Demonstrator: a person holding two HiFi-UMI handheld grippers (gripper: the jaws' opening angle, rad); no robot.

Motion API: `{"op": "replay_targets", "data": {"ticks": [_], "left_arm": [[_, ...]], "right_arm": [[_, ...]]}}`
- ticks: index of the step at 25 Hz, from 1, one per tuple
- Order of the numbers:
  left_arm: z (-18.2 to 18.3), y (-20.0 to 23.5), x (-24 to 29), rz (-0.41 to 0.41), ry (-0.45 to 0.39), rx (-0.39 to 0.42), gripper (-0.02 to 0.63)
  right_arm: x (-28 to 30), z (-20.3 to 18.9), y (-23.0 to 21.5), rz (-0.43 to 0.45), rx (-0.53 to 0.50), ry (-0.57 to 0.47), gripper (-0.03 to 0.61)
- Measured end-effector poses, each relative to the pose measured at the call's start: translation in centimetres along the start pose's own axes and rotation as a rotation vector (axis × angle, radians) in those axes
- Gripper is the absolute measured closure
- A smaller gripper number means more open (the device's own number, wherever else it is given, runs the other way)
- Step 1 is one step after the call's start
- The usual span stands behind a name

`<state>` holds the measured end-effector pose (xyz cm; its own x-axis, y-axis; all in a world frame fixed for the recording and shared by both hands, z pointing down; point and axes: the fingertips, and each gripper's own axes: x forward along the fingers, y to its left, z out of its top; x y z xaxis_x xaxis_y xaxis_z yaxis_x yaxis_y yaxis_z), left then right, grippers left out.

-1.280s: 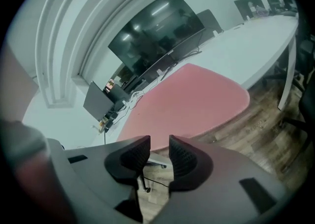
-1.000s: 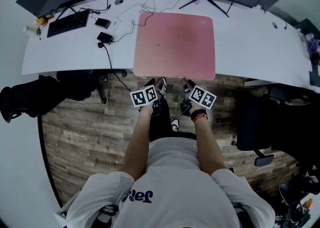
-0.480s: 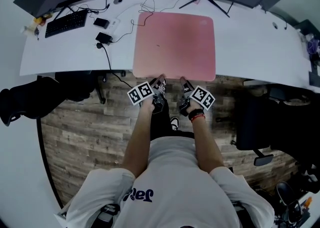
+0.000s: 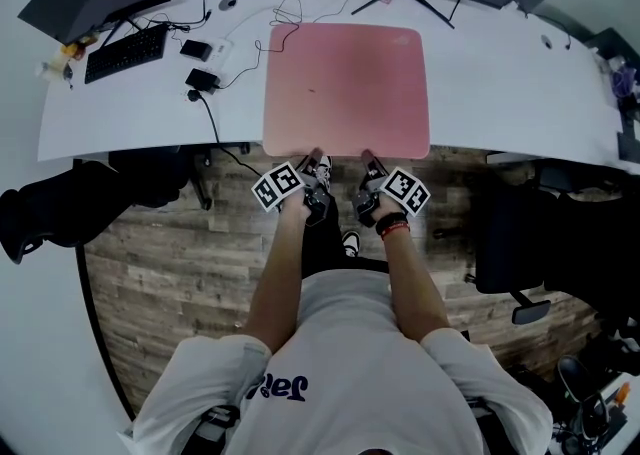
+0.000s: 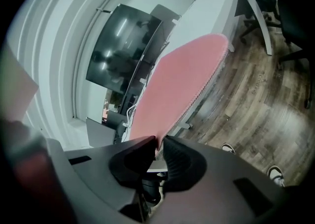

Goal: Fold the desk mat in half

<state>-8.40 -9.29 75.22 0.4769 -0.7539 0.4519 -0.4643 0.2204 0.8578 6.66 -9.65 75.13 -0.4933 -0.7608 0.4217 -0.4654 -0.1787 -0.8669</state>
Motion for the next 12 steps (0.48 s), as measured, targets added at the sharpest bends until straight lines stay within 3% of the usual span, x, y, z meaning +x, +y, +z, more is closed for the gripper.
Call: {"op": "replay_targets", "data": {"ticks": [4, 12], "left_arm": [[0.1, -0.4, -0.4, -0.009, -0.01, -0.011, 0.57], [0.3, -1.9, -1.3, -0.014, -0.024, 0.007, 0.583]], "right_arm": [[-0.1, 0.2, 0.5, 0.01, 0.007, -0.003, 0.543], [-0.9, 0.5, 1.6, 0.02, 0.007, 0.009, 0.546]]}}
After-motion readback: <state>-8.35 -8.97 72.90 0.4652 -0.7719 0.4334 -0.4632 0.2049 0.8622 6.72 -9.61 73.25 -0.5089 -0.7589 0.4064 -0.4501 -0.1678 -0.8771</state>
